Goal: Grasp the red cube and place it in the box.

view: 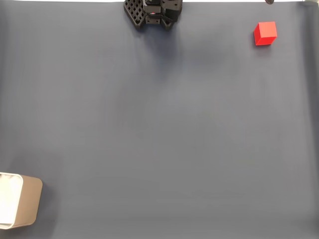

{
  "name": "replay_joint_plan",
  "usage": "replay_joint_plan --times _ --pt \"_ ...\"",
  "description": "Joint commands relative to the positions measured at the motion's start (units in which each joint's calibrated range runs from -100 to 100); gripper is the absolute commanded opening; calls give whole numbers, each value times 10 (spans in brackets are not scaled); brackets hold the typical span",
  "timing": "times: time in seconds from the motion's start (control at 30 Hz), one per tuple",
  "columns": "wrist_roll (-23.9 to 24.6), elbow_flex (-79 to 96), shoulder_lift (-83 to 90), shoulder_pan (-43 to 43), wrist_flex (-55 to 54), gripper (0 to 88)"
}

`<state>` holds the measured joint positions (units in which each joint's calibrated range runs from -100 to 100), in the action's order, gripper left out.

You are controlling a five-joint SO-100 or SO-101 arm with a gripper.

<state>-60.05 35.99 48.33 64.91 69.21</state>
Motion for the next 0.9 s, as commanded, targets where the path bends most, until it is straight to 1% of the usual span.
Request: replay_joint_plan --times 0.0,0.3,0.57,0.87 --pt "-1 -8 14 -13 -5 289" --pt "13 -8 12 -13 -27 289" --pt "14 -7 -8 -16 -31 289" --pt "5 50 -25 -18 -87 301"
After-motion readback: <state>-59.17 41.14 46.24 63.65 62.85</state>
